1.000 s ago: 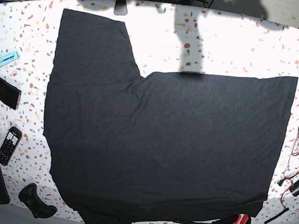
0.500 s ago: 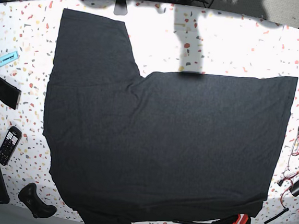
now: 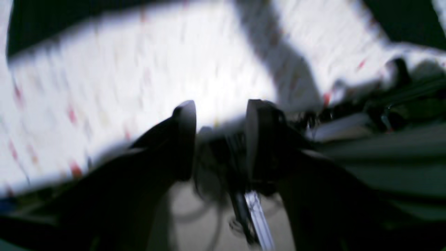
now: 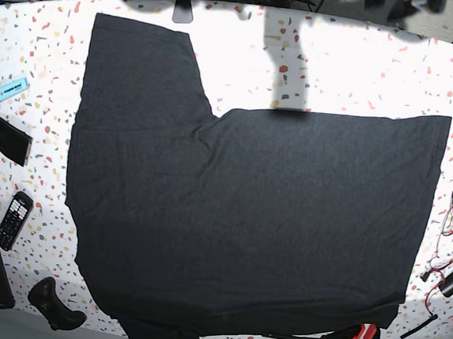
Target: Fold the T-shirt properly
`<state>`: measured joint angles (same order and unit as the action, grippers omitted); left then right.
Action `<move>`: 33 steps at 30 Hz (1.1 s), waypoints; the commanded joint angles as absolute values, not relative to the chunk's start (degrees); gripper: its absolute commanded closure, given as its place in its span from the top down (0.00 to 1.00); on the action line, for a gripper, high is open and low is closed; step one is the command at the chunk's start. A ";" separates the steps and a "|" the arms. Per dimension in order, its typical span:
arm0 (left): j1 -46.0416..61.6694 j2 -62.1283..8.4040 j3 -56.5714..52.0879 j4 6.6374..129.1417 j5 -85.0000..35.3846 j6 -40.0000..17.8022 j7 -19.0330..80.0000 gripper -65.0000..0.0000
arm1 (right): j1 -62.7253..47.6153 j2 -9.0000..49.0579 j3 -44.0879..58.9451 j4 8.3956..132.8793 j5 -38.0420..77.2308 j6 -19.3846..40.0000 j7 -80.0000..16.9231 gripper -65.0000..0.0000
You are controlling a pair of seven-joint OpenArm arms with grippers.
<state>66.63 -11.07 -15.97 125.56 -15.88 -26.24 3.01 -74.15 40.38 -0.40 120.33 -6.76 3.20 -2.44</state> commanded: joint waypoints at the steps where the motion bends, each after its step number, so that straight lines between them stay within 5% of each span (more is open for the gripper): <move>1: 66.83 -12.05 -16.05 127.66 -16.12 -26.59 2.15 0.36 | -75.00 40.69 -0.32 121.40 -8.91 2.87 -1.28 0.53; 5: 60.31 -16.97 -16.05 130.96 -16.14 -27.70 2.15 0.36 | -74.91 40.66 -0.36 121.34 -16.47 -2.87 -1.30 0.53; 15: 40.25 -22.06 -16.05 131.02 -16.16 -29.63 2.31 0.36 | -58.35 40.69 -0.38 121.36 -21.15 -3.33 -11.44 0.53; 18: 37.65 -21.93 -16.05 131.02 -16.16 -29.63 6.66 0.36 | -56.82 41.32 -0.38 121.36 -24.47 -3.40 -17.76 0.53; 33: 35.22 -22.85 -16.03 131.00 -5.91 -32.64 19.97 0.36 | -56.99 51.00 -0.38 121.36 -34.76 -3.49 -18.94 0.53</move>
